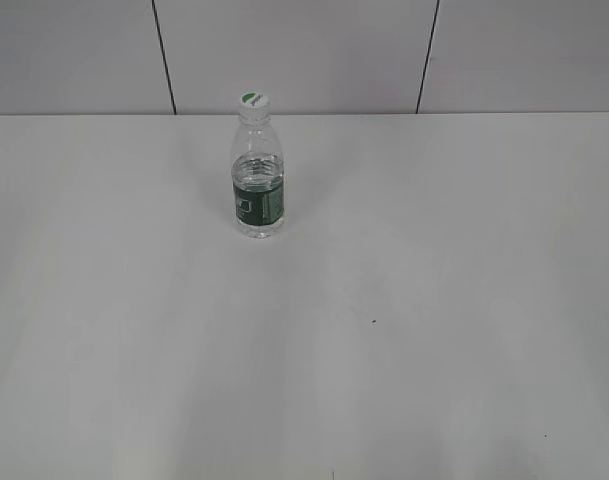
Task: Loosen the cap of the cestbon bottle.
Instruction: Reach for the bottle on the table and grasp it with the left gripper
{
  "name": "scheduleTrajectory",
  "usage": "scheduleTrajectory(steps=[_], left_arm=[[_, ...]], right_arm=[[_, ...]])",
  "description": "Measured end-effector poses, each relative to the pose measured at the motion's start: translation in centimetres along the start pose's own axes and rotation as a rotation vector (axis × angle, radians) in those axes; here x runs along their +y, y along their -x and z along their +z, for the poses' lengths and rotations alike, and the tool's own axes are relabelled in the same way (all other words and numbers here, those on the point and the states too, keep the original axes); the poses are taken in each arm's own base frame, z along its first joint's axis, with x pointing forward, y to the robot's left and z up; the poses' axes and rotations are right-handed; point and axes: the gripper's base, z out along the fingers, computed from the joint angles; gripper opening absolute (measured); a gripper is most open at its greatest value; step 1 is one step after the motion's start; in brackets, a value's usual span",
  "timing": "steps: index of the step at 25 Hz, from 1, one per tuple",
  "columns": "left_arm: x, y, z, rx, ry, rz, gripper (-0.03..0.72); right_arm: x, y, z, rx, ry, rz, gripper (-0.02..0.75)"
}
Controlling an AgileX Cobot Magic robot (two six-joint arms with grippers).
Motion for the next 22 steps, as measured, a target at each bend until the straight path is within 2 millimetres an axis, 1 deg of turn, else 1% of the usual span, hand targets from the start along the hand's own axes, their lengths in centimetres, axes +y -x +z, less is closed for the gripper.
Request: scheduleTrajectory(steps=[4, 8, 11, 12, 13, 18, 22], left_arm=[[0.1, 2.1, 1.8, -0.053, 0.000, 0.015, 0.576], [0.1, 4.0, 4.2, -0.080, -0.001, 0.032, 0.576], [0.1, 5.3, 6.6, -0.078, -0.001, 0.040, 0.576], [0.1, 5.9, 8.2, -0.084, -0.001, 0.043, 0.576], [0.1, 5.9, 8.2, -0.084, -0.001, 0.043, 0.576], [0.1, 7.0, 12.4, -0.142, 0.003, 0.055, 0.568], [0.1, 7.6, 15.3, -0.219, 0.014, 0.117, 0.561]], right_arm=[[0.0, 0.0, 0.0, 0.000, 0.000, 0.000, 0.536], [0.0, 0.0, 0.0, 0.000, 0.000, 0.000, 0.536], [0.0, 0.0, 0.0, 0.000, 0.000, 0.000, 0.536], [0.0, 0.0, 0.0, 0.000, 0.000, 0.000, 0.536], [0.0, 0.0, 0.0, 0.000, 0.000, 0.000, 0.536], [0.0, 0.0, 0.0, 0.000, 0.000, 0.000, 0.536], [0.0, 0.0, 0.0, 0.000, 0.000, 0.000, 0.536]])
